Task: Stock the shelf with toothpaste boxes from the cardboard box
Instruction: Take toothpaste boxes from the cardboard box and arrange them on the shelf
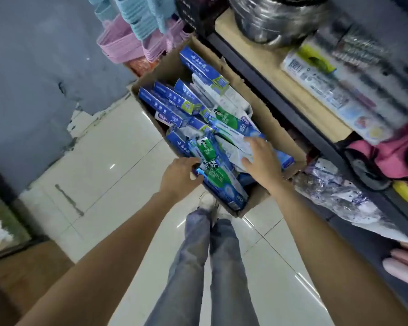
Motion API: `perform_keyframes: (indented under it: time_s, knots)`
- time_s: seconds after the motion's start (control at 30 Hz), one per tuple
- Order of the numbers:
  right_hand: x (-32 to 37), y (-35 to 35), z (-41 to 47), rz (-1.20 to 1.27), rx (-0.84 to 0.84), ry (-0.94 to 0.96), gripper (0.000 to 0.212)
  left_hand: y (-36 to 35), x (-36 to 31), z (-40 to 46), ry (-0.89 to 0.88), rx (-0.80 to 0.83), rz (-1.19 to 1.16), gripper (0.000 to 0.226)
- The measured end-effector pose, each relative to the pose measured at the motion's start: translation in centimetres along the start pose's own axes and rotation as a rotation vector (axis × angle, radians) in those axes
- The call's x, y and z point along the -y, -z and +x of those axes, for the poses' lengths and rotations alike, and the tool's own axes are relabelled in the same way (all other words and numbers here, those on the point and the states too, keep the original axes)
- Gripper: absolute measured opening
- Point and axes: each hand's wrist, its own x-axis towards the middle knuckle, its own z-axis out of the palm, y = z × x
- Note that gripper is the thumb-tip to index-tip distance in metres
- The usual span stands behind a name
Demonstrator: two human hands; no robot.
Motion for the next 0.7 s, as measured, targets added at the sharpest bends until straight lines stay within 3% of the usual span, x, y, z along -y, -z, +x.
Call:
perform_keyframes:
  time_s: [0.27,0.5,0.6,0.7]
  knots:
    - [-1.3,-3.2,8.4,-0.147,0.106,-0.121,0.078,-4.8,3.2,4.9,-0.087,0.201,0.239,0.071]
    - [-2.2,-2.5,6.7,-0.145,-0.014,-0.192,0.067,-5.5,3.0,6.4,-0.021,0.248,0.213,0.078]
    - [-2.8,-2.6,4.6,-0.078,0.065,-0.277,0.067,-4.3,2.5,6.9,-0.044,0.278,0.095,0.072]
    - [-2.8,-1.5,2.2,-0.01,0.109,-0.356,0.058,-2.3,1.7,6.5,-0.093,0.374,-0.206,0.068]
